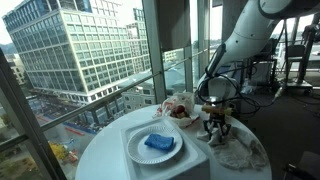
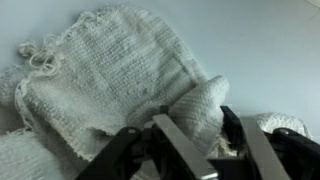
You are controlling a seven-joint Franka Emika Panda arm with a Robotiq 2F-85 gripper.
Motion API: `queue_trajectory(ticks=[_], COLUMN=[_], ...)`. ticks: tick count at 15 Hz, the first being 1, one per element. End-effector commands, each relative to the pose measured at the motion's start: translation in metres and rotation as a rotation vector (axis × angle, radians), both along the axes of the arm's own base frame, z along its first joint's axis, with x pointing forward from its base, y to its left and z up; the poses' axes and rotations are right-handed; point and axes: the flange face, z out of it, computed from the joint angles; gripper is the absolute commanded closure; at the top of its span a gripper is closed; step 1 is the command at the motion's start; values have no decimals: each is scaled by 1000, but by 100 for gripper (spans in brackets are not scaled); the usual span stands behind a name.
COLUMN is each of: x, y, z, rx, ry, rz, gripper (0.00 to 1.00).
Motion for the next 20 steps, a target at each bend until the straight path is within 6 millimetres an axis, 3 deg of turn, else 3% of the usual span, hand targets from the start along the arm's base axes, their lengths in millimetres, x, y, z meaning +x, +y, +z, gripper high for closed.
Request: queue_trajectory(ticks=[1,4,10,14,20], x=[2,-4,-19,-14,-3], y=[2,10,8,-20,-71], z=[7,20,64,86,91], rx=[27,53,38,-102,-333], ry=[1,5,-45,-175,-331], rz=[-6,28,50,-68,-260], gripper=[76,99,99,99,99])
